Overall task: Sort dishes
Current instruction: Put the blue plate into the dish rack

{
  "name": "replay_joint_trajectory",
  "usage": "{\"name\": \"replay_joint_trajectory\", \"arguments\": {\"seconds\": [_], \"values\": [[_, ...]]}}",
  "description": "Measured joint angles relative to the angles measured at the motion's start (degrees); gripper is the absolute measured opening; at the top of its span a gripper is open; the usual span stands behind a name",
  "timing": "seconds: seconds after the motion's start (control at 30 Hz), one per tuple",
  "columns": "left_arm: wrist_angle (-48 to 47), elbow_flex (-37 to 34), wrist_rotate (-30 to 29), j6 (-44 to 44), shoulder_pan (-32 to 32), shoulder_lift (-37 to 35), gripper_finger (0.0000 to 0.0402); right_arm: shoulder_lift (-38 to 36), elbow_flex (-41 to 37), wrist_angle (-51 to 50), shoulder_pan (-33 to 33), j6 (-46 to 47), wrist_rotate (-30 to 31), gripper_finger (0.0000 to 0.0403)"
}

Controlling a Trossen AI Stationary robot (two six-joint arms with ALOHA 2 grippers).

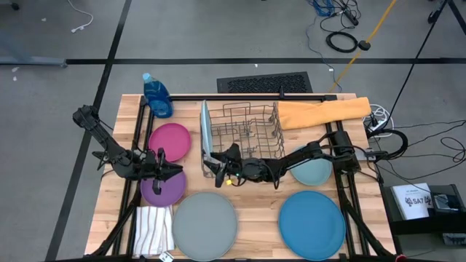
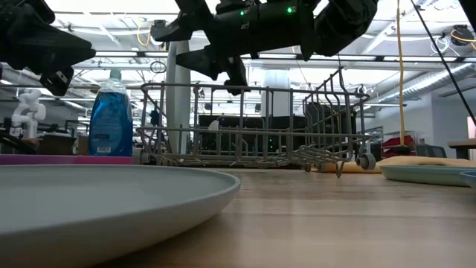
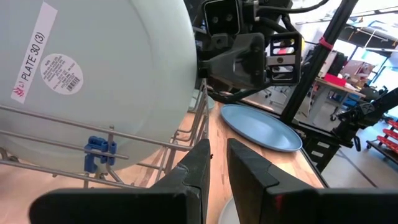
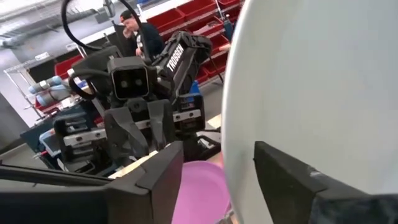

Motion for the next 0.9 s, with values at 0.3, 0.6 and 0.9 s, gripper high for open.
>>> {"name": "replay_joint_trajectory", "arguments": {"seconds": [0.3, 0.6, 0.9], "values": [[0.0, 0.0, 0.0, 0.0, 0.0, 0.0, 0.0055, 0.0, 0.0, 0.3, 0.6, -5.3, 0.6, 0.0217], [0.0, 0.0, 0.0, 0.0, 0.0, 0.0, 0.0055, -7.3, 0.0, -10.2, 1.9, -12.2, 4.9, 0.0233], [0.0, 0.0, 0.0, -0.3, 0.0, 0.0, 0.0055, -20.7, 0.0, -30.9, 6.6, -20.1, 9.5, 0.0233]]}}
